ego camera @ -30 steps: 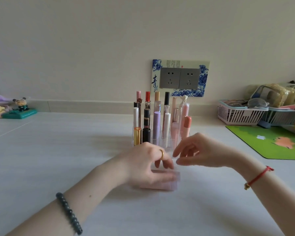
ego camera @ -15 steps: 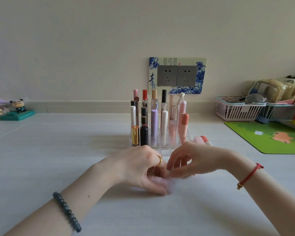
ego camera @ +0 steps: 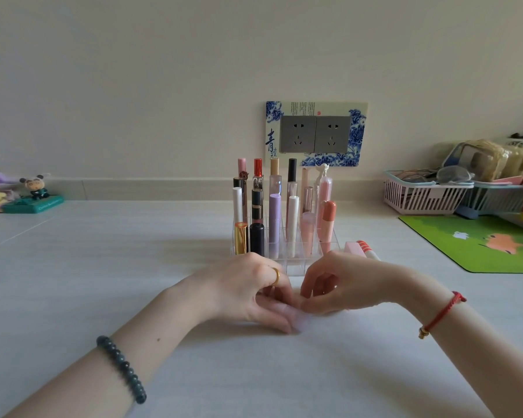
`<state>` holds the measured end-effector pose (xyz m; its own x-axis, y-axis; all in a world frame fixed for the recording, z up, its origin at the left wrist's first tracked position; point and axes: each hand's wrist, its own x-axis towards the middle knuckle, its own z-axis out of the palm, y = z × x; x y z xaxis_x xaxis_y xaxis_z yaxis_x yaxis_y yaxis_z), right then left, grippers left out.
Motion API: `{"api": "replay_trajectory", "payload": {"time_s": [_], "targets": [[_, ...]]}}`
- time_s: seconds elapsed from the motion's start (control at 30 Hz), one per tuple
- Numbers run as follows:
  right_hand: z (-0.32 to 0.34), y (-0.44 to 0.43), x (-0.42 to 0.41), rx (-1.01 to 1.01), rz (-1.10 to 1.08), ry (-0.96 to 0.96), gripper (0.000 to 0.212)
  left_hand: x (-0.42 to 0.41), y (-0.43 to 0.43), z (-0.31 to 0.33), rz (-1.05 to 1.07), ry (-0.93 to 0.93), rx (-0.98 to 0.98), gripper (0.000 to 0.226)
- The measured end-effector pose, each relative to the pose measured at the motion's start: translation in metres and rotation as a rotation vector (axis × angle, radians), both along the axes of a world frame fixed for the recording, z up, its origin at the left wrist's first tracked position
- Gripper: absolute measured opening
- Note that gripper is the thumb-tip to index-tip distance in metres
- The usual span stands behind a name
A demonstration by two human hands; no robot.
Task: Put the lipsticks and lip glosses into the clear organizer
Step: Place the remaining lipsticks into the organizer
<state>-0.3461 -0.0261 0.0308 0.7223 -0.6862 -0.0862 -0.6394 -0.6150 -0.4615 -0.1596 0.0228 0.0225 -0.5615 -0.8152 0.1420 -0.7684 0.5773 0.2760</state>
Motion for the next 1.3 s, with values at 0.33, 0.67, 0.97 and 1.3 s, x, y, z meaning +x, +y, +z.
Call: {"api": "replay_trajectory", "payload": {"time_s": [0.33,0.67,0.97,1.3], "targets": [[0.001,-0.004,-0.005,-0.024,-0.028,0.016,0.010,0.005,-0.005,-0.004,0.000,0.225,-0.034,0.021],[0.006,-0.006,0.007,-0.115,0.001,-0.661,0.023,0.006,-0.014,0.001,0.251,1.027,-0.253,0.007],[0.001,-0.009,0.037,-0.277,-0.134,-0.914,0.015,-0.006,-0.018,-0.004,0.329,1.119,-0.296,0.011],[-0.022,-0.026,0.039,-0.314,-0.297,-0.876,0.018,-0.014,-0.021,-0.019,0.356,0.939,-0.201,0.040]]}}
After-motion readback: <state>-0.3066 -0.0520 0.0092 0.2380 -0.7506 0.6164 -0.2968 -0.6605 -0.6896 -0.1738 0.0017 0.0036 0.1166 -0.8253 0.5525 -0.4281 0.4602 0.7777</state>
